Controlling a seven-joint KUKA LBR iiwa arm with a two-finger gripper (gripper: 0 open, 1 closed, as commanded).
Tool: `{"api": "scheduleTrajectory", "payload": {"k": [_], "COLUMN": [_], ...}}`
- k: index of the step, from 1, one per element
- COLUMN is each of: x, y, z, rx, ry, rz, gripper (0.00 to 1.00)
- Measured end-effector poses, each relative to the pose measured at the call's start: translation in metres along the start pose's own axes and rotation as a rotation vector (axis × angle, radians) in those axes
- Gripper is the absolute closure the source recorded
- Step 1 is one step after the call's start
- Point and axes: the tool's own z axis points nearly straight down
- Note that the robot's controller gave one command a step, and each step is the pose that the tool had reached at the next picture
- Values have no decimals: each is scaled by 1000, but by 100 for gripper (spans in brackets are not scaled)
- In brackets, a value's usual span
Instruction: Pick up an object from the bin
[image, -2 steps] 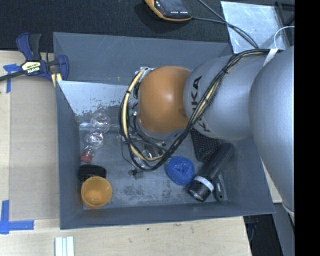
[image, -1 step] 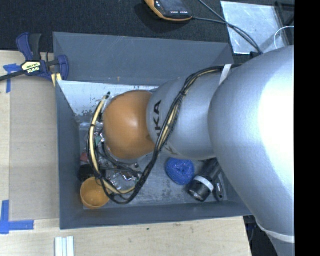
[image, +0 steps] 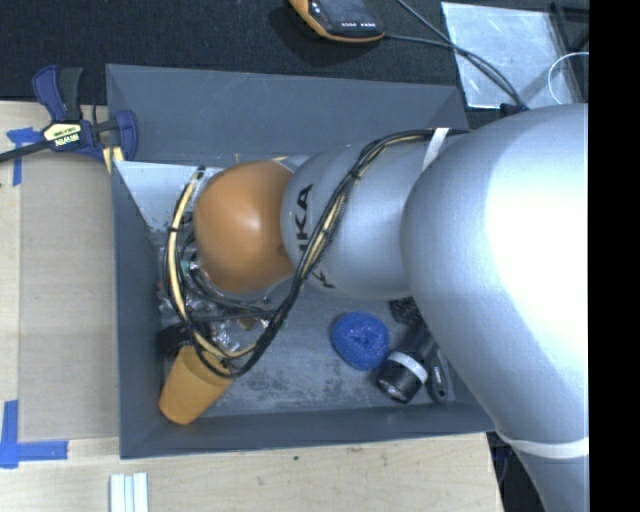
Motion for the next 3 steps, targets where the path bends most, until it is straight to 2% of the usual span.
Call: {"api": "scheduleTrajectory", "payload": {"k": [1, 3], "x": [38, 40], "y": [17, 17], "z": [-13, -20], "rx": [15, 13], "ry": [-42, -39], "rz": [-245, -243], "gripper": [100, 100]}}
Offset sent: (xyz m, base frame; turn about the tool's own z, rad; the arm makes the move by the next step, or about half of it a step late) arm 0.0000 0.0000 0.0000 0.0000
